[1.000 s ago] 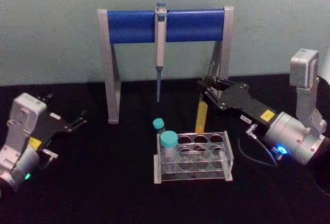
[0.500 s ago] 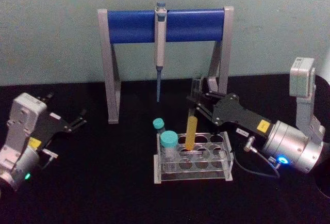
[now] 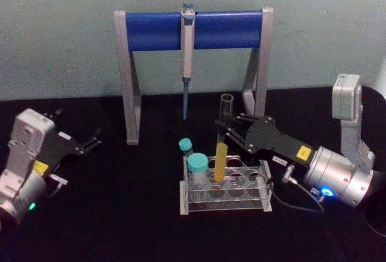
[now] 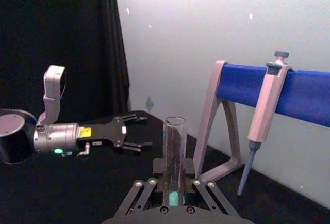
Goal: Pick up the test tube from the test tube rack, shake it, then place it back into the test tube rack.
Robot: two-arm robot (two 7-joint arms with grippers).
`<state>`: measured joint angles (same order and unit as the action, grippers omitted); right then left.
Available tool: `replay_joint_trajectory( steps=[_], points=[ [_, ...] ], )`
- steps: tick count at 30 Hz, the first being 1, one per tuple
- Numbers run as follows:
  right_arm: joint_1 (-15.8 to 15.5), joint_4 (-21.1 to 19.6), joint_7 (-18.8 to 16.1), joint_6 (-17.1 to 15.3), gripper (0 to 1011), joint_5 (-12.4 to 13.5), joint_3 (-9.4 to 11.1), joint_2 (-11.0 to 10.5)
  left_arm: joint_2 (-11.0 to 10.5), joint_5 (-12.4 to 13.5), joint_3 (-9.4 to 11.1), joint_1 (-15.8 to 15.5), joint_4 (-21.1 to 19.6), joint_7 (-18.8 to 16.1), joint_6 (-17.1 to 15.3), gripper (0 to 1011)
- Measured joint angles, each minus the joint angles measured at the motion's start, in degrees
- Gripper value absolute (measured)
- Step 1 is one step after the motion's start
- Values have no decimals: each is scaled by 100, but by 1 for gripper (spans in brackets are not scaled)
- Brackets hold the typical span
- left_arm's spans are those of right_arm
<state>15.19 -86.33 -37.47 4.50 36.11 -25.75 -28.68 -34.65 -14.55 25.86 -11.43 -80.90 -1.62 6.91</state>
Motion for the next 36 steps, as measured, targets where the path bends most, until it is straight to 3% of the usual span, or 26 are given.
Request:
replay_joint_trajectory(
  steps=[36],
  points=[
    [135,745,-7,173,223,-343,-274,275,0,0,0,0,0,0,0,1001]
  ],
)
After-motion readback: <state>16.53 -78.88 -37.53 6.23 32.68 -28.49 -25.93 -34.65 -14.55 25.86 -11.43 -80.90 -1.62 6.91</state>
